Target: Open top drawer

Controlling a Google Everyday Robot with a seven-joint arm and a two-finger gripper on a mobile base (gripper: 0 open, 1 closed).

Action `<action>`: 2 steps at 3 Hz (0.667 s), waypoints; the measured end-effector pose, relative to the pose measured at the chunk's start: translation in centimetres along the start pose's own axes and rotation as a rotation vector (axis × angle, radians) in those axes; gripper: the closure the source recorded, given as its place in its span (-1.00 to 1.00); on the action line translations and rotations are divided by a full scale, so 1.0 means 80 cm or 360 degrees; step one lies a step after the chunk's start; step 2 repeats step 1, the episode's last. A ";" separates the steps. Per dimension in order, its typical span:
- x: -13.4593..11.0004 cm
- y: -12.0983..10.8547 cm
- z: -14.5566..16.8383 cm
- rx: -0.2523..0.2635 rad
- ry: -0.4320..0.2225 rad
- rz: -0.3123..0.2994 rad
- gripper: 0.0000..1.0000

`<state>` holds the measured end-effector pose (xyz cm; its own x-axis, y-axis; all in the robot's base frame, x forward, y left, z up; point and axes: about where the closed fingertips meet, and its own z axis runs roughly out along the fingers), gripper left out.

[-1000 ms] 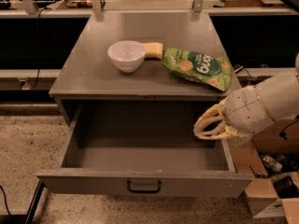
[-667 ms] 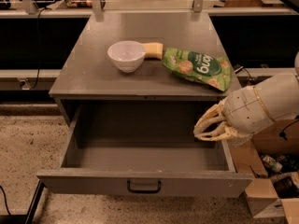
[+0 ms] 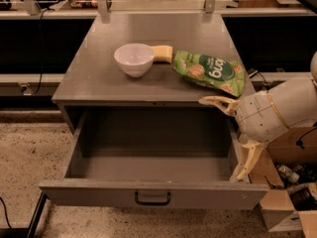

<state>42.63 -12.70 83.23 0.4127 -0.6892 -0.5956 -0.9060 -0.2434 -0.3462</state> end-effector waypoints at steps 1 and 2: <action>0.000 0.000 0.000 0.0000 0.0000 0.0000 -1.00; 0.000 0.000 0.000 0.0000 0.0000 0.0000 -1.00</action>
Offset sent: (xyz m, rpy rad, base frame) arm 0.0000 0.0000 0.0000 0.0000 0.0000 0.0000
